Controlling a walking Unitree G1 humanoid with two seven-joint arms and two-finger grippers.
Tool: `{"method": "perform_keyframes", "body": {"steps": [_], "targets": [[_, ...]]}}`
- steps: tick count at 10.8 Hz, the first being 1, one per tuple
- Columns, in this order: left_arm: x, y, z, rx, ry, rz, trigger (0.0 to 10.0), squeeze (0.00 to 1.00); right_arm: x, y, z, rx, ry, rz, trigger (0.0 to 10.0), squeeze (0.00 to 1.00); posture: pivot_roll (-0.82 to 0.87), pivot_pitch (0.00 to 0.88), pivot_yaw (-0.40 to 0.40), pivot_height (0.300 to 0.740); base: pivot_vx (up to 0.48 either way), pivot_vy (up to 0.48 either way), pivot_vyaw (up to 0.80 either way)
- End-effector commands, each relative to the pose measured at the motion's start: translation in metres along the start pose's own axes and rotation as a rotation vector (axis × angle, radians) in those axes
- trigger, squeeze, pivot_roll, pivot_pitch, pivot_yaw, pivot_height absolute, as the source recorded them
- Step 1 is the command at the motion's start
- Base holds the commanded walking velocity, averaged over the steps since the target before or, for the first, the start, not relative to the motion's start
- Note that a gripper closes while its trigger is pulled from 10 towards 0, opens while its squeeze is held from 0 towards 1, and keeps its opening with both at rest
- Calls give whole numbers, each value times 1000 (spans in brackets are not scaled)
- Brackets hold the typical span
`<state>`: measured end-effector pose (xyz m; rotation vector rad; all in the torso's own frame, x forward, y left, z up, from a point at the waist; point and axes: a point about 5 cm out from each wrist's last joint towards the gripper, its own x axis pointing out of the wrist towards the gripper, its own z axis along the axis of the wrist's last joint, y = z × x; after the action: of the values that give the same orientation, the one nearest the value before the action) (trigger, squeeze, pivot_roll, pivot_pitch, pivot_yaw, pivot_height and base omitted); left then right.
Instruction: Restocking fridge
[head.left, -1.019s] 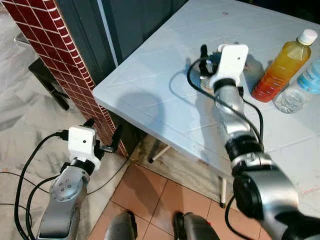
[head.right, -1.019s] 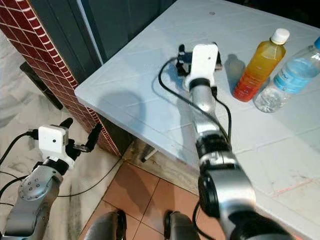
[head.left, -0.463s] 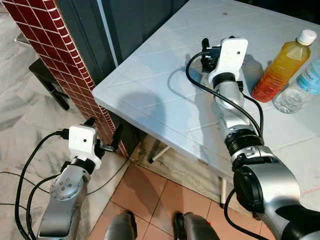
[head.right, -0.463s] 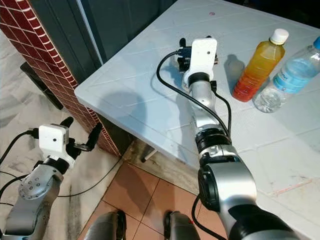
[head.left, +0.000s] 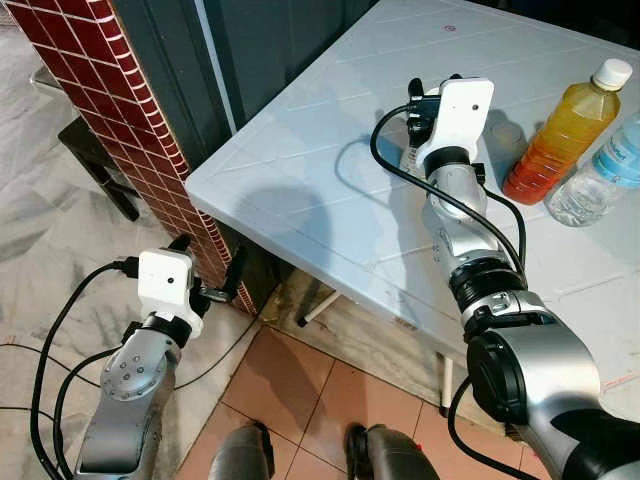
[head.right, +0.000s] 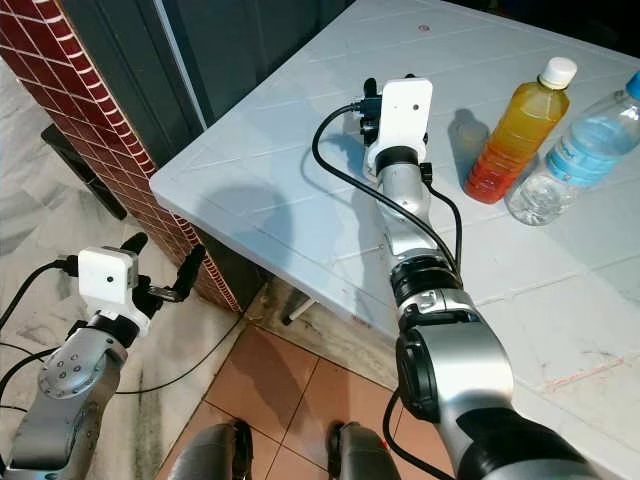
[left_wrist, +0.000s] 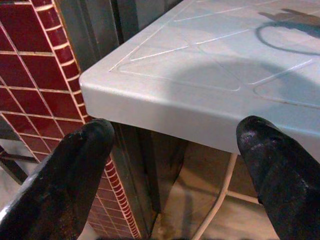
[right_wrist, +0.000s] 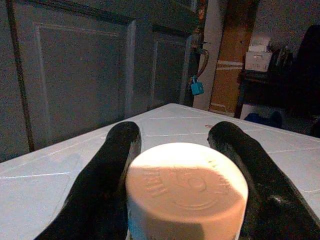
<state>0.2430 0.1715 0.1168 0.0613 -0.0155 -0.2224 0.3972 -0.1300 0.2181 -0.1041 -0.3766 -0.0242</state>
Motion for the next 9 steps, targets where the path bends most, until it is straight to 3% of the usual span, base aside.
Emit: {"method": "perform_keyframes", "body": {"steps": [1, 3, 5, 6, 7, 8, 9], "targets": [[-2, 1, -6, 5, 34, -2, 10000, 0, 0, 0, 0, -8, -1, 1, 0, 0, 108, 173, 43, 740, 0, 0, 0], [-1, 0, -6, 5, 37, -3, 10000, 0, -1, -3, -3, -21, 15, -8, 0, 0, 108, 172, 41, 740, 0, 0, 0], [-1, 2, -7, 22, 46, 43, 10000, 0, -1, 3, 3, 90, 13, 24, 0, 0, 114, 159, 33, 740, 0, 0, 0], [-1, 3, -8, 34, 56, 60, 10000, 0, -3, 9, 8, 102, -16, 70, 0, 0, 110, 146, 24, 740, 0, 0, 0], [1, 3, -10, 25, 67, 81, 10000, 0, -17, 21, 11, 166, -33, 127, 4157, 0, 103, 139, 18, 740, 0, 0, 0], [1, 2, -11, 22, 62, 83, 10000, 0, -31, 29, 12, 174, -34, 160, 10000, 0, 94, 123, 7, 740, 0, 0, 0], [2, 1, -12, 20, 59, 88, 10000, 0, -46, 36, 16, 185, -44, 194, 10000, 0, 88, 105, -2, 740, 0, 0, 0]]}}
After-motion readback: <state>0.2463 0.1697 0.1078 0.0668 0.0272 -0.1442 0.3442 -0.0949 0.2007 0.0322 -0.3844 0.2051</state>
